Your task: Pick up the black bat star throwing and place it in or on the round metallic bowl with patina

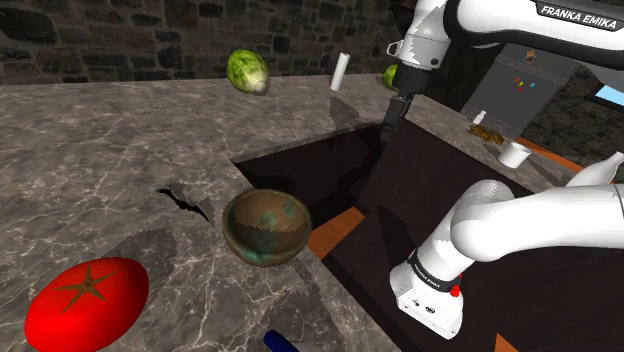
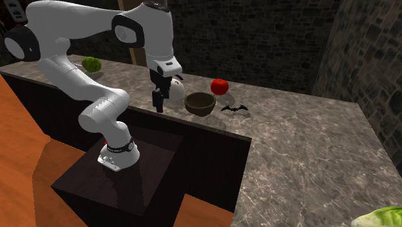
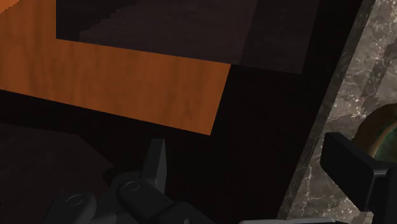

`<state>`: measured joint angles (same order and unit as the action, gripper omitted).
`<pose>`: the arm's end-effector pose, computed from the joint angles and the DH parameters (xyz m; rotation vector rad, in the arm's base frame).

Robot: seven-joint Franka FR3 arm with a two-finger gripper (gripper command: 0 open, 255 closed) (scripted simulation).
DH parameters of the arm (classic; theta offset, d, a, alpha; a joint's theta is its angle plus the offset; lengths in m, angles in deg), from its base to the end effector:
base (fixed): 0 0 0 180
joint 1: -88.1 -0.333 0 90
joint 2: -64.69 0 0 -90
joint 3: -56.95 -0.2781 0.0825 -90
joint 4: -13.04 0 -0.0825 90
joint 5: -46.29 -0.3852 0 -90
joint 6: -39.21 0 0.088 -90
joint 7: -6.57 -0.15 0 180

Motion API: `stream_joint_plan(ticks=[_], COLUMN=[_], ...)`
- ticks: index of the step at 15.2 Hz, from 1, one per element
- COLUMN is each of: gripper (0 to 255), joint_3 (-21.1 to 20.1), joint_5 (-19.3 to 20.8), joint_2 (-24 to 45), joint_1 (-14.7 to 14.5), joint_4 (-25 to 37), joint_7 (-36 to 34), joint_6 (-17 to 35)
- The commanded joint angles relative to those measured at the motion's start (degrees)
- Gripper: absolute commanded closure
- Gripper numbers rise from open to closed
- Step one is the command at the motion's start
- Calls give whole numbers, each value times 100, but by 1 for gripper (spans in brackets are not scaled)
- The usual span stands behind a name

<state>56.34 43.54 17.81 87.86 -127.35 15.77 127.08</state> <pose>0.3157 0.0121 0.4843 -3.0793 -0.2640 0.1472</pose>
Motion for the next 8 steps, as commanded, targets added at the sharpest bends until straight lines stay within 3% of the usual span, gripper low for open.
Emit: stream_joint_plan(ticks=[1,8], gripper=[0,0], joint_3=[0,-716], joint_5=[0,-519], joint_2=[0,859], joint_1=[0,-264], joint_4=[0,-8], joint_7=[0,-724], joint_6=[0,1006])
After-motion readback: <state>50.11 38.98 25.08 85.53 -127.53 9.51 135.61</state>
